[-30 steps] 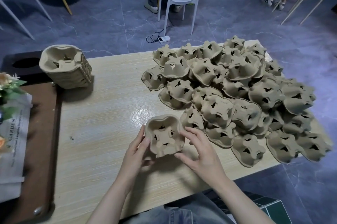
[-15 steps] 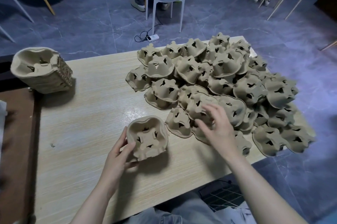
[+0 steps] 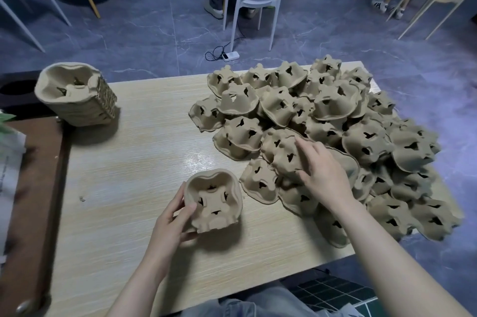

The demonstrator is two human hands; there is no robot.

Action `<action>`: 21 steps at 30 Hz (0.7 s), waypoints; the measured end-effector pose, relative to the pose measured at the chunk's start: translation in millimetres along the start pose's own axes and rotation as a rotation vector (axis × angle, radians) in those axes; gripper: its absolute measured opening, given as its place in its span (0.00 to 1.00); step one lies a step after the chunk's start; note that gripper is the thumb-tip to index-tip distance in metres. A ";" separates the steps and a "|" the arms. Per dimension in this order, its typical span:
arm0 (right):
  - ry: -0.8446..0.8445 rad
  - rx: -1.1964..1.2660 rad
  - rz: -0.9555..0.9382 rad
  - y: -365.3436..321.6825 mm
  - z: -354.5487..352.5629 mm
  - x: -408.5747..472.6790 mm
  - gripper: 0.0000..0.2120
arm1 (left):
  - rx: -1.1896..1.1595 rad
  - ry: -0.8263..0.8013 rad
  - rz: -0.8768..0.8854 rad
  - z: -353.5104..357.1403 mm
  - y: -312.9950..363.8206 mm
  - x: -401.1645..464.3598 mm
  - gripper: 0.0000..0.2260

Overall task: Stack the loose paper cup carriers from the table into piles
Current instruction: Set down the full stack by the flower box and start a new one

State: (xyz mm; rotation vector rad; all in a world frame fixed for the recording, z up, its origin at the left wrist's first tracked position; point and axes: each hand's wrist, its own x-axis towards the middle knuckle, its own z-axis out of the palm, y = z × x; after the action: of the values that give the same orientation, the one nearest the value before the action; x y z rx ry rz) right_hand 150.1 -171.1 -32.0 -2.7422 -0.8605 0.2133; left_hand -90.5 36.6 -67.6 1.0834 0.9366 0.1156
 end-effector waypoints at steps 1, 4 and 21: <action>0.026 0.005 0.005 -0.6 -1.1 -1.7 0.38 | -0.003 0.002 -0.003 0.0 0.1 -0.2 0.22; 0.092 0.019 0.021 -0.8 -2.6 -10.2 0.43 | 0.003 0.001 -0.008 -0.4 1.9 0.3 0.22; 0.180 0.083 0.164 -0.3 -2.4 -33.9 0.22 | 0.023 -0.038 -0.025 -3.4 9.5 -0.9 0.23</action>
State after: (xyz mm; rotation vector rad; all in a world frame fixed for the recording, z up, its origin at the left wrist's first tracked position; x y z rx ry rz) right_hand 122.9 -191.0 -27.5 -2.7042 -0.5673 0.0311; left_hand -90.1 43.3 -60.0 1.0908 0.9186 0.0634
